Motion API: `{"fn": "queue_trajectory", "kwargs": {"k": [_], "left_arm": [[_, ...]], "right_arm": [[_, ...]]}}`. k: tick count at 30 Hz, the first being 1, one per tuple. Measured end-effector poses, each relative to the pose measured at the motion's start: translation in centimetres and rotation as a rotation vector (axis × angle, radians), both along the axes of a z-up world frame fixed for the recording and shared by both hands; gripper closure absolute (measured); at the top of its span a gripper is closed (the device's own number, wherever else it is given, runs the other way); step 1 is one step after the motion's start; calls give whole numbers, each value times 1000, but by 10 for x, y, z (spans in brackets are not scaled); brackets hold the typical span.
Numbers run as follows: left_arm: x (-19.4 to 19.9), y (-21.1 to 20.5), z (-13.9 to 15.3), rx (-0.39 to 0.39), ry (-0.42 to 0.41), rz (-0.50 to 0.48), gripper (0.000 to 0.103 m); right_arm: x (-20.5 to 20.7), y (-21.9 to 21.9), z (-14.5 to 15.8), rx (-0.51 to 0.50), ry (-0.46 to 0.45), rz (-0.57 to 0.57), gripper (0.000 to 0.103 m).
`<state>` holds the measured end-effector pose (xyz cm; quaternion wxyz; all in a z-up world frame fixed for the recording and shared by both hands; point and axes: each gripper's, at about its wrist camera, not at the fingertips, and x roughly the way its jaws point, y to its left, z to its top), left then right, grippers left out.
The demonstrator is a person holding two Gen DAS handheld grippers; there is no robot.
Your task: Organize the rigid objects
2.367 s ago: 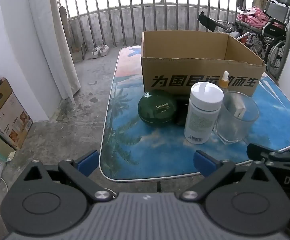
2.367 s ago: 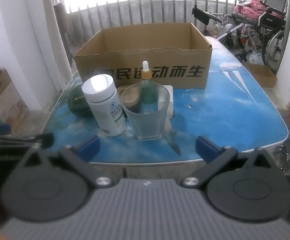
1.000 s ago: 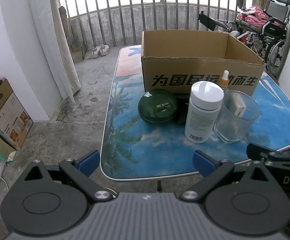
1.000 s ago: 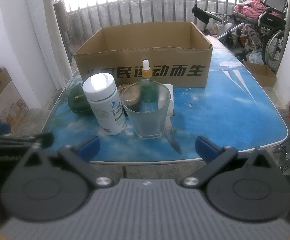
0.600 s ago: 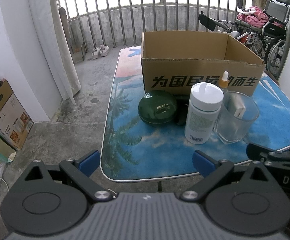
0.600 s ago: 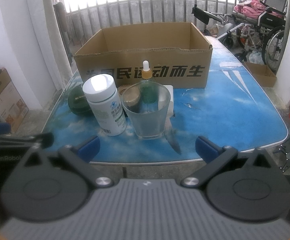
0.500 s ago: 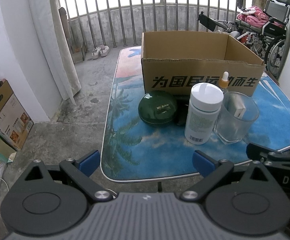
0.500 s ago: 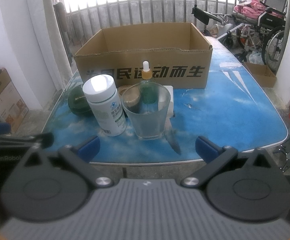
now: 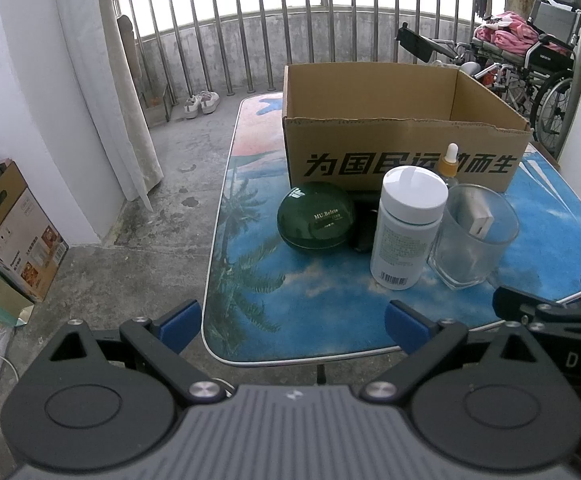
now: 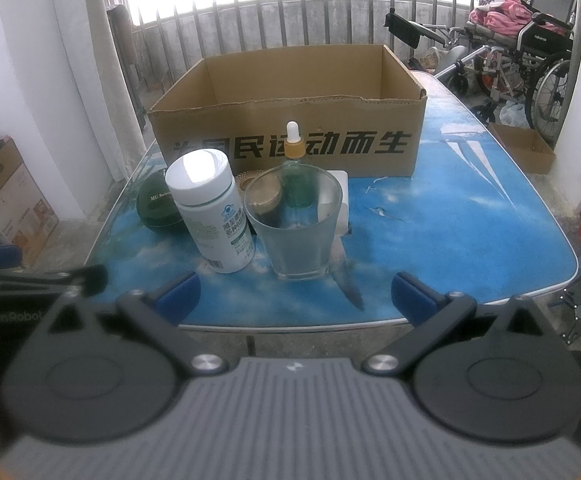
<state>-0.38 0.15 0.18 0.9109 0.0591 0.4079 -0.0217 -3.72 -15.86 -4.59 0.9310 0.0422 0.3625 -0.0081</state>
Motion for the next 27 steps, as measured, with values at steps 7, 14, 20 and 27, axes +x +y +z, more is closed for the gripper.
{"fn": "queue_trajectory", "kwargs": {"k": [7, 14, 20, 27], "left_arm": [[0, 0, 0, 1, 0, 0, 5], [1, 1, 1, -18, -3, -19, 4], [8, 0, 1, -21, -34, -47, 4], [22, -3, 4, -43, -74, -103, 3]], "right_arm": [[0, 0, 0, 1, 0, 0, 1], [0, 0, 0, -2, -1, 3, 1], [3, -5, 8, -62, -19, -3, 1], [18, -27, 29, -40, 43, 45, 1]]}}
